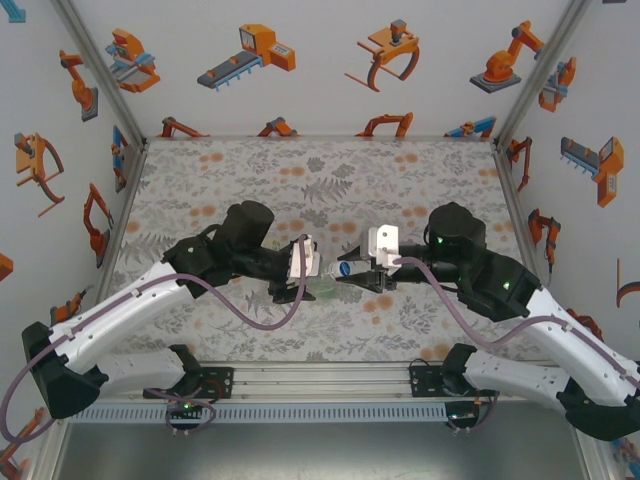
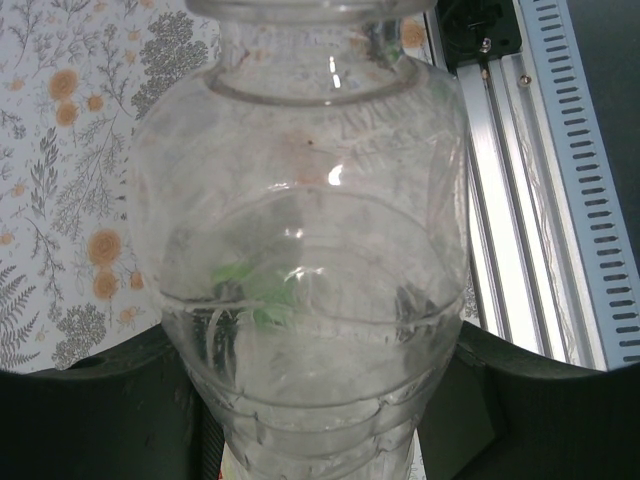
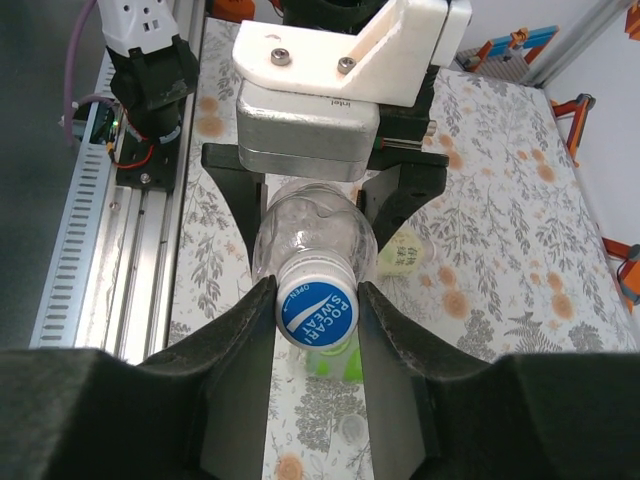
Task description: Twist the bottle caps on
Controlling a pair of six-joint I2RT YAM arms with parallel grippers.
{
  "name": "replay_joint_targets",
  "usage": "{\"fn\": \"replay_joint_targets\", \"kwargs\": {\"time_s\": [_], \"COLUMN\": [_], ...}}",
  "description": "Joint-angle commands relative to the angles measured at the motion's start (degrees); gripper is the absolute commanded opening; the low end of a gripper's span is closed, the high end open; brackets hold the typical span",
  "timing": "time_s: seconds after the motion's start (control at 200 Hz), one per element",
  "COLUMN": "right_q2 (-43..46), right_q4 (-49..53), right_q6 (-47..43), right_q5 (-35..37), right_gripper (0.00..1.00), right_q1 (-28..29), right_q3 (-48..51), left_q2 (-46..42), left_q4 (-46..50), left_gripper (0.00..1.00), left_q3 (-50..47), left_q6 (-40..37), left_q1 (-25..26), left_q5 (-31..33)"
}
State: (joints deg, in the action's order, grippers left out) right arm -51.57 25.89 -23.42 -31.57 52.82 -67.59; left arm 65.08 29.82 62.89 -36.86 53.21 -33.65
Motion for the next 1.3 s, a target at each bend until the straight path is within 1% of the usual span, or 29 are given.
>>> {"fn": "replay_joint_targets", "kwargs": {"time_s": [0.0,0.11,0.19,0.24,0.255,0.34,0.411,0.456,0.506,0.566,0.661,0.721,0.851,0.916,0.946,1.071,1.137,1.187,1.212,1.242,1.297], "right_q2": [0.42,0.24,0.34,0.47,0.43,0.53,0.44,0.39,0.13,-0.55,-2.66,-3.97,-6.77,-7.77,-7.99,-7.27,-6.51,-5.80,-5.38,-4.87,-4.05], "right_q4": [-1.41,-2.46,-6.60,-9.70,-10.72,-17.31,-21.60,-22.38,-20.92,-15.94,-2.67,4.12,7.08,6.48,5.88,0.89,-2.08,-4.51,-5.23,-5.57,-6.16], "right_q6": [-0.60,1.94,9.06,14.81,15.75,28.77,41.74,51.22,61.73,72.12,85.95,91.17,93.00,92.67,92.08,85.49,79.20,73.90,71.53,68.61,61.83], "right_q5": [0.23,2.42,5.86,7.47,7.83,11.86,18.20,23.29,28.94,33.76,39.16,41.62,40.76,39.54,39.12,39.70,39.78,38.98,38.76,38.69,37.53], "right_gripper": [0.29,0.20,0.06,0.00,0.00,0.00,0.00,0.00,0.00,0.00,0.00,0.00,0.00,0.00,0.02,0.18,0.30,0.44,0.49,0.52,0.54], "right_q1": [0.16,0.18,0.18,0.18,0.18,0.16,0.18,0.16,0.14,0.16,0.18,0.18,0.18,0.18,0.18,0.18,0.18,0.15,0.18,0.14,0.18], "right_q3": [0.47,1.11,3.07,4.49,4.91,7.81,9.94,10.94,11.47,10.60,6.76,4.16,0.99,0.01,-0.21,0.13,-0.16,-0.24,-0.48,-0.82,-1.53], "left_q2": [-1.28,-1.39,-1.62,-1.86,-1.88,-1.65,-1.11,-0.67,-0.29,0.06,0.46,0.77,1.01,0.93,0.88,1.10,1.02,0.93,0.86,0.73,0.45], "left_q4": [0.50,-0.47,-3.63,-5.46,-5.88,-7.95,-8.47,-8.81,-9.13,-9.57,-10.38,-10.60,-10.09,-10.12,-9.97,-9.48,-9.02,-8.75,-8.63,-8.55,-8.47], "left_gripper": [0.00,0.00,0.00,0.00,0.00,0.00,0.00,0.00,0.00,0.00,0.00,0.00,0.00,0.00,0.00,0.00,0.00,0.00,0.00,0.00,0.00], "left_q3": [1.27,0.96,-0.29,-1.29,-1.60,-2.35,-2.25,-2.25,-2.11,-2.12,-2.24,-2.17,-1.89,-1.90,-1.91,-1.85,-1.70,-1.60,-1.55,-1.58,-1.55], "left_q6": [-0.76,-0.64,1.03,1.39,1.51,2.02,2.05,2.06,2.06,2.16,2.36,2.32,2.19,2.15,2.13,1.68,1.39,1.42,1.36,1.29,1.34], "left_q1": [0.14,0.13,0.14,0.13,0.14,0.05,0.05,0.05,0.05,0.05,0.05,0.05,0.06,0.05,0.05,0.05,0.05,0.05,0.03,0.04,0.05], "left_q5": [-1.80,-0.28,4.69,7.72,8.62,12.17,13.89,14.79,15.48,15.91,16.01,15.96,15.87,15.79,15.72,14.80,14.49,14.40,14.40,14.32,14.09]}}
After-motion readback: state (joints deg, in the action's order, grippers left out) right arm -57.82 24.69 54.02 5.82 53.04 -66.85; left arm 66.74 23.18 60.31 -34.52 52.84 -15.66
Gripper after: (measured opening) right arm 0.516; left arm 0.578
